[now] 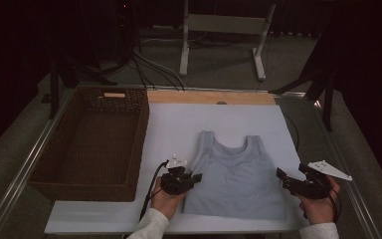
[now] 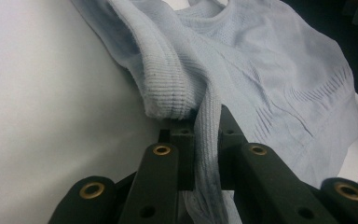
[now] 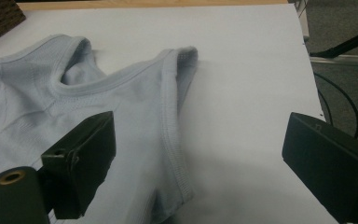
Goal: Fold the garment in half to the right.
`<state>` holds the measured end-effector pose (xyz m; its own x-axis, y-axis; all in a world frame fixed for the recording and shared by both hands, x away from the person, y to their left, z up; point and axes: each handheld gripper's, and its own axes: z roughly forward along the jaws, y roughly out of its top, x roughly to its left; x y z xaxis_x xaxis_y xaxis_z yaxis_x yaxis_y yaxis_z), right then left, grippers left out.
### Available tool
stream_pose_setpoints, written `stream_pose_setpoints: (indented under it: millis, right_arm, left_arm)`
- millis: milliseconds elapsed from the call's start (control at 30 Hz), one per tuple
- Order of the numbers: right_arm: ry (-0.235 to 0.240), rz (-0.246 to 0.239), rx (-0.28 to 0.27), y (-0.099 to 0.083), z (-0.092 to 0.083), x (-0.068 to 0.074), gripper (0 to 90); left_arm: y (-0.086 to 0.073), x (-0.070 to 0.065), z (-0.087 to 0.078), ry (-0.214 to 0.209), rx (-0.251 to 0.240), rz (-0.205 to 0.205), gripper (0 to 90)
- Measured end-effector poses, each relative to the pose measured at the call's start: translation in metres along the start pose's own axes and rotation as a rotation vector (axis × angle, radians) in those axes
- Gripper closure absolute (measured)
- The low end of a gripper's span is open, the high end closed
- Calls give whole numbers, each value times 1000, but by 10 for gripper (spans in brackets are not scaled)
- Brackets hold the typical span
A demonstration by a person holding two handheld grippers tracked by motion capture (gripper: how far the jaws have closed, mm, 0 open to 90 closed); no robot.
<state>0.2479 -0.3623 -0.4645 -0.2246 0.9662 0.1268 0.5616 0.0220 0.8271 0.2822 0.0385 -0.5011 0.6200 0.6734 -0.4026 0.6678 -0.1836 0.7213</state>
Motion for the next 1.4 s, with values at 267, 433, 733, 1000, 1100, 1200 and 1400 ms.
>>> stream_pose_setpoints:
  millis: [267, 433, 733, 1000, 1100, 1200, 1400]
  right_arm:
    - [4, -7, 0, 0, 0, 1, 99]
    - [7, -5, -2, 0, 0, 1, 99]
    - [14, -10, -3, 0, 0, 3, 101]
    - [17, -11, -3, 1, 0, 4, 102]
    - [17, -10, -4, 1, 0, 4, 102]
    - [18, -9, -4, 1, 0, 4, 102]
    - [17, -12, -4, 1, 0, 5, 102]
  left_arm:
    - [2, 4, -5, 14, -11, -7, 830]
    - [3, 6, -8, 21, -16, -11, 831]
    - [4, 10, -12, 34, -24, -28, 832]
    - [4, 15, -18, 48, -31, -33, 833]
    - [3, 17, -21, 56, -35, -40, 833]
    - [2, 20, -24, 62, -35, -45, 833]
    - [0, 22, -28, 67, -33, -49, 833]
